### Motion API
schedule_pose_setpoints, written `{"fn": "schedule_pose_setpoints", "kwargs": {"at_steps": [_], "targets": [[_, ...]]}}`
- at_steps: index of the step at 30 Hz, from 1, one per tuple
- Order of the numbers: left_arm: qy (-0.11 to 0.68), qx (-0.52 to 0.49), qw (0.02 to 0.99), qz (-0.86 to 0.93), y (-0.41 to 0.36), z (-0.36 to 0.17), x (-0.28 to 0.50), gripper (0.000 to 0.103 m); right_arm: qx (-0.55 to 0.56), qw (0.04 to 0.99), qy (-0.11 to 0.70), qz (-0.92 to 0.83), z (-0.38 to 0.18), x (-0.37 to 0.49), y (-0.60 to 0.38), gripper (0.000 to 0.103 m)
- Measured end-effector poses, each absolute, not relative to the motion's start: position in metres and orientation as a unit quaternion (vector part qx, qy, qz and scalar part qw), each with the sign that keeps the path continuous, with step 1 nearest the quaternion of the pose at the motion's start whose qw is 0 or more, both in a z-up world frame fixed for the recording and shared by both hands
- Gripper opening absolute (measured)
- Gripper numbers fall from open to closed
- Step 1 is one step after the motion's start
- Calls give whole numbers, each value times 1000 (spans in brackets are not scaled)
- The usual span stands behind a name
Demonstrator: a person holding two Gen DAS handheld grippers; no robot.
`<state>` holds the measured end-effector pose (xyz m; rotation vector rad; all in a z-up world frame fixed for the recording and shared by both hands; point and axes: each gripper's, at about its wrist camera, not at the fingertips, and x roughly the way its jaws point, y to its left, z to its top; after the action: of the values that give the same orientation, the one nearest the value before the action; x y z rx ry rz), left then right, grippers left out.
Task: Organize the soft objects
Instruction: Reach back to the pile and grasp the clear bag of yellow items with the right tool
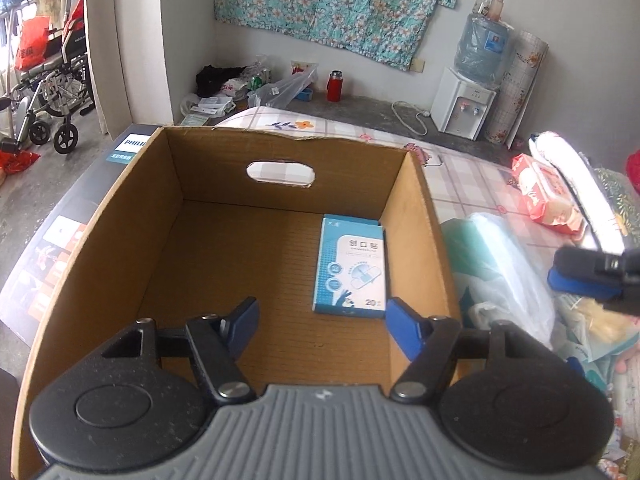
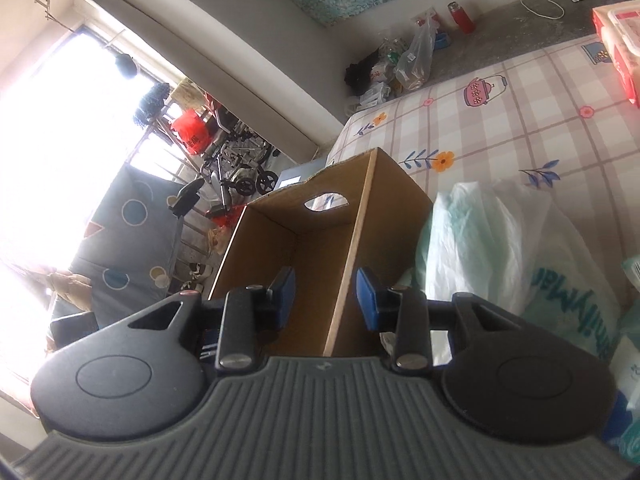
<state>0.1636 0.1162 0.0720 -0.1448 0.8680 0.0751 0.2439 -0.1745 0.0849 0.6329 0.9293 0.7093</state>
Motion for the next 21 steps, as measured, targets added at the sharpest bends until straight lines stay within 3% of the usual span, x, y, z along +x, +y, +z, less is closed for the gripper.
{"fn": "schedule_pose_setpoints", "kwargs": {"at_steps": [11,17,21], "targets": [[362,-68,926,-83,9,102,140,80,307,842,370,247,79,156,-282,35],[350,-61,921,-158,-58,85,149,81,296,869,358,168,79,143,-354,39],[354,-49,917,-177,-93,62,171,76,306,865,370,146,70,160,-383,40]]}}
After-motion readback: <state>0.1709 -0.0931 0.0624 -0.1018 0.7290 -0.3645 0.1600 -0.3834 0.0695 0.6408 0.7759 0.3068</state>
